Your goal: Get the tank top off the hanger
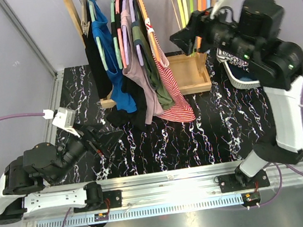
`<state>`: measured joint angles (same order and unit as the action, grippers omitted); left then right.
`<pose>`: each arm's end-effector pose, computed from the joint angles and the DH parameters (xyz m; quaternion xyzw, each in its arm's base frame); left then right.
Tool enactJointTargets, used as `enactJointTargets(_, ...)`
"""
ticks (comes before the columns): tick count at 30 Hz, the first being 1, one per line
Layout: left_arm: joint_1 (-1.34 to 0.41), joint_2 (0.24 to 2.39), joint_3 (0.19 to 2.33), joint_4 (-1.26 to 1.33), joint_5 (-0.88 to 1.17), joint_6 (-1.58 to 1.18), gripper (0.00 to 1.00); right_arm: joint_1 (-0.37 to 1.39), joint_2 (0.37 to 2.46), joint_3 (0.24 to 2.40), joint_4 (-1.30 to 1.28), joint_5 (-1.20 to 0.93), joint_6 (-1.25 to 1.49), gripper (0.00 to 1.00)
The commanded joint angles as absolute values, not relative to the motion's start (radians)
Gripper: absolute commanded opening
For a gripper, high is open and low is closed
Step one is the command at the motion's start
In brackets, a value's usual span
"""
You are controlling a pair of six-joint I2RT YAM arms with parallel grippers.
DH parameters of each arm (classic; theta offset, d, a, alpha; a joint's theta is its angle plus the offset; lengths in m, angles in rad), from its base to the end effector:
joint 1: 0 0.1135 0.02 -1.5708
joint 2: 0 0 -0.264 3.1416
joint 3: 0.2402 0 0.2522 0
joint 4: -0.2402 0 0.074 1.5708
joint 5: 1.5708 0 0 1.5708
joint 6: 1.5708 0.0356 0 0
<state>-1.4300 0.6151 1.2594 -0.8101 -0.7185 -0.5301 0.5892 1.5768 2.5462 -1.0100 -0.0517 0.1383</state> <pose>0.0321 -0.0597 0.4443 0.1062 0.7422 -0.3529 0.5598 0.1820 0.1239 0.6090 -0.1786 0.6988 0.2638 0.6404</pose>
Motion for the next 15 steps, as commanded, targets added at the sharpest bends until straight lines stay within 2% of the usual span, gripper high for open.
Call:
enactJointTargets(1,-1.433,0.620,1.287,-0.767,-0.729,-0.518,0.99,0.591,1.712,2.572,-1.025,-0.181,0.153,0.75)
enactJointTargets(5,-1.433,0.615,1.282,-0.772,-0.726,-0.522,0.99,0.592,1.766,2.562,-0.931,-0.152,0.166,0.72)
enactJointTargets(10,-1.433,0.597,1.281,-0.773,-0.729,-0.523,0.99,0.610,1.824,2.542,-0.850,0.110,0.129,0.72)
enactJointTargets(15,-1.433,0.581,1.275,-0.773,-0.739,-0.515,0.99,0.629,1.922,2.570,-0.853,0.170,0.097,0.73)
